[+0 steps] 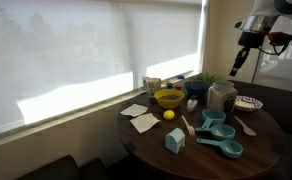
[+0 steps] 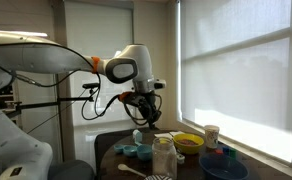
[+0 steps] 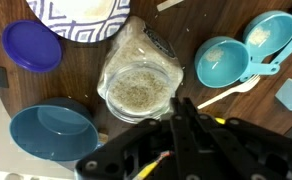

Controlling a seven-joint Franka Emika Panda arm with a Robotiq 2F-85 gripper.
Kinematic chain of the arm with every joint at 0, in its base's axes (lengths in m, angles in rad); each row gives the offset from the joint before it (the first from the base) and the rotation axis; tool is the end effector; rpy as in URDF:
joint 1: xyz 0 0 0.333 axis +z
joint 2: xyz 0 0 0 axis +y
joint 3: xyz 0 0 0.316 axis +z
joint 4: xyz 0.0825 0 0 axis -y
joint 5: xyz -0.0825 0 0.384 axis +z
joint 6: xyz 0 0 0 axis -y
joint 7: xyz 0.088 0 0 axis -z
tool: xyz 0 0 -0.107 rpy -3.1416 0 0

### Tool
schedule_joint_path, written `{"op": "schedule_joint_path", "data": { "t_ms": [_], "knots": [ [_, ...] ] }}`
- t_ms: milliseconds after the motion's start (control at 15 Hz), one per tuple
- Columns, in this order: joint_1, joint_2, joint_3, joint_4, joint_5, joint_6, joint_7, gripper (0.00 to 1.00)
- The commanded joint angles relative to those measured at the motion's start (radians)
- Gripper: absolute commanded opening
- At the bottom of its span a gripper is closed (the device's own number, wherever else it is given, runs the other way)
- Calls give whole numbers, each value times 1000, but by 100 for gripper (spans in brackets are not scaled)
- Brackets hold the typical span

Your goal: Pick up three pinches of sugar from the sugar jar and put each pinch into a different blue scoop of the three blue scoops on the table

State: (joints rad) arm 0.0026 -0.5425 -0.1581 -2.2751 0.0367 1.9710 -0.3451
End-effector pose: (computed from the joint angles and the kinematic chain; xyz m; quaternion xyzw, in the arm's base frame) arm 0.4059 -0.0723 0.5797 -0.9870 -0.0951 -0.1263 0.0289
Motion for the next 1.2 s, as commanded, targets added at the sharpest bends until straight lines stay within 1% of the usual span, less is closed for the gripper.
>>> {"op": "schedule_joint_path", "data": {
  "t_ms": [0,333,467,600,1000,1067,1133],
  "knots": [
    [46,-15,35,-9,8,-38,-43,1],
    [125,26,79,-31,29,15,-79,1],
    [144,44,96,-46,17,39,-89,1],
    [150,73,108,-57,2,49,-95,1],
    [153,144,109,-109,12,187,-150,1],
    [153,152,109,-113,16,200,-152,30],
    [153,158,110,-116,16,208,-157,31]
  ]
}}
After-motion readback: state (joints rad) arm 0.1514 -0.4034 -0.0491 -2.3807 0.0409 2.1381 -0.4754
